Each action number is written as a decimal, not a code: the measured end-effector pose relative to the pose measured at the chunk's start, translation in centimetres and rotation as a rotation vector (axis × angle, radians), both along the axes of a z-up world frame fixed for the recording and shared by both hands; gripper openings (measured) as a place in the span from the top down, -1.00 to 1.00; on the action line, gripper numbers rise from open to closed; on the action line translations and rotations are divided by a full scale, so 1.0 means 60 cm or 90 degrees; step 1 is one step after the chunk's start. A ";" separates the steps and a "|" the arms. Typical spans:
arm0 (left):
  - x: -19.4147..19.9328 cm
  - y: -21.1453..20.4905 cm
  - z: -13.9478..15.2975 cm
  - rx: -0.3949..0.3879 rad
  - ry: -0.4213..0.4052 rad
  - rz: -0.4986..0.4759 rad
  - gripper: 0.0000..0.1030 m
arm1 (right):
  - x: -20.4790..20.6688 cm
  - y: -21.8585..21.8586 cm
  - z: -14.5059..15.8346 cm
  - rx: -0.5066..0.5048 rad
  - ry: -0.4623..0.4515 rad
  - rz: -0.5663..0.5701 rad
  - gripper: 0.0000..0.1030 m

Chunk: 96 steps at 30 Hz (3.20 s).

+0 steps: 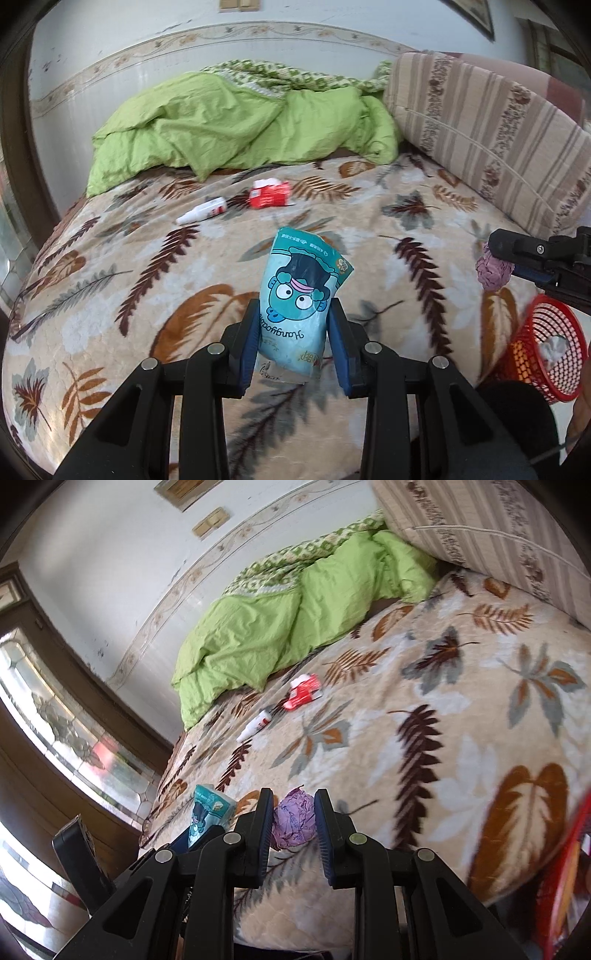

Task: Collect trash
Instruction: 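Carry both items over the red basket and open both tools, then move both open tools back over the remaining trash on the bed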

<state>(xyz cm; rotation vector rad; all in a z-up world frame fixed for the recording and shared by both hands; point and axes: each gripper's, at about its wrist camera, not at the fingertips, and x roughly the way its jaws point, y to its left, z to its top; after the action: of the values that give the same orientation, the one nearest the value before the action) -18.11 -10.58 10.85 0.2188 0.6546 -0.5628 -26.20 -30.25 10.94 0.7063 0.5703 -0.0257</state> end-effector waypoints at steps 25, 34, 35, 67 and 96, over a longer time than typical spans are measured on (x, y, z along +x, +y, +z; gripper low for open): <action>-0.169 -0.263 0.083 0.010 0.024 -0.291 0.34 | -0.336 -0.212 0.034 0.020 -0.010 -0.265 0.54; -0.249 -0.384 0.060 0.028 0.141 -0.443 0.32 | -0.410 -0.257 0.018 0.038 0.003 -0.330 0.54; -0.259 -0.396 0.053 0.032 0.146 -0.451 0.30 | -0.416 -0.264 0.012 0.047 0.007 -0.336 0.53; -0.045 -0.251 0.035 -0.014 0.165 -0.242 -0.17 | -0.257 -0.222 0.003 0.029 0.070 -0.214 0.10; 0.307 0.102 -0.057 -0.023 0.048 0.265 -0.18 | 0.508 -0.014 -0.093 0.087 0.172 0.012 0.09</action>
<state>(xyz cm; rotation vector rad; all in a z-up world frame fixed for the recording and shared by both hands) 0.29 -4.47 7.45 0.0241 0.7389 -0.1823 4.26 -31.10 5.38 0.8377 0.8439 -0.0665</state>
